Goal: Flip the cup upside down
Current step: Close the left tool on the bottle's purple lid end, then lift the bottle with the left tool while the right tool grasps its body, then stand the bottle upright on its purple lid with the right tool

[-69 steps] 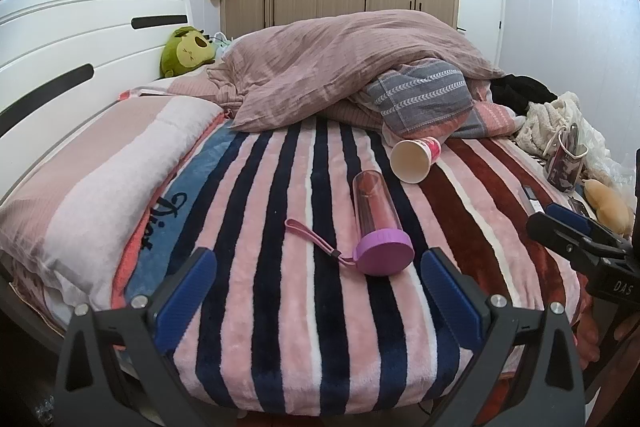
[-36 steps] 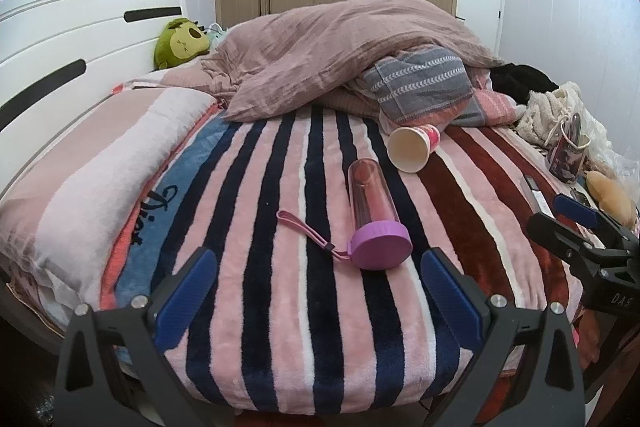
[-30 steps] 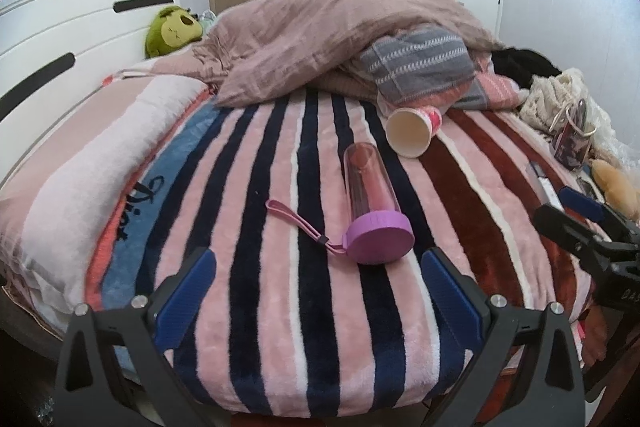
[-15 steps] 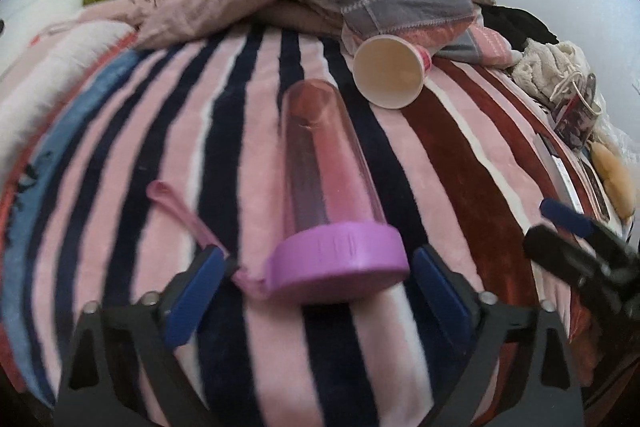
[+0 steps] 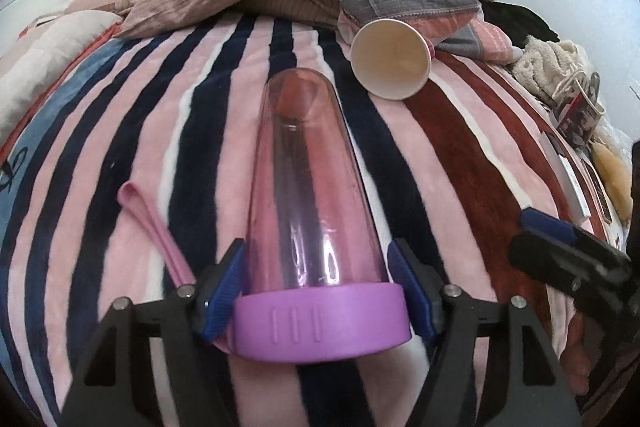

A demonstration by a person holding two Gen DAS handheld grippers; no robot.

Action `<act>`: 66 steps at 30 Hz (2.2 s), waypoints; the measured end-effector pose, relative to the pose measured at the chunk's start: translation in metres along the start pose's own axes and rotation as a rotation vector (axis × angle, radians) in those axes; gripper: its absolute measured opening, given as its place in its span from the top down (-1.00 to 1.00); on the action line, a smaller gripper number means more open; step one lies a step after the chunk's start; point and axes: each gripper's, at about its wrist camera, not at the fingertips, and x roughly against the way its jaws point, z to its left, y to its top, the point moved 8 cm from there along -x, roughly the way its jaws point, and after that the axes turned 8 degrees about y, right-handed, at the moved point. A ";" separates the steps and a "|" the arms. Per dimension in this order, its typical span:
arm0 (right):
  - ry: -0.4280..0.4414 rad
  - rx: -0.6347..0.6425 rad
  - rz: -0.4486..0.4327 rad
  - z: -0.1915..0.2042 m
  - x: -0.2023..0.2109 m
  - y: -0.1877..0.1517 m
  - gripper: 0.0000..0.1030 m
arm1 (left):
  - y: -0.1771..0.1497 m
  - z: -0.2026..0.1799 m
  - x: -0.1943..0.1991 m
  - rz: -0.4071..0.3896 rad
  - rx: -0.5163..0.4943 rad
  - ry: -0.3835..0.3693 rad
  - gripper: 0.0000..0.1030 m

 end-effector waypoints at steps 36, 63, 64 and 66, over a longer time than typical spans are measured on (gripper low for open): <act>0.288 -0.104 0.316 0.108 -0.139 -0.004 -0.27 | -0.077 0.040 0.051 0.016 0.063 -0.171 -0.33; 0.262 0.394 -0.145 0.141 -0.012 0.067 -0.05 | 0.002 -0.002 0.033 -0.165 -0.017 -0.315 -0.24; 0.262 0.399 -0.149 0.140 -0.011 0.064 -0.05 | 0.001 -0.001 0.032 -0.163 -0.016 -0.320 -0.25; 0.262 0.410 -0.158 0.138 -0.007 0.059 -0.05 | 0.000 -0.002 0.032 -0.158 -0.018 -0.326 -0.27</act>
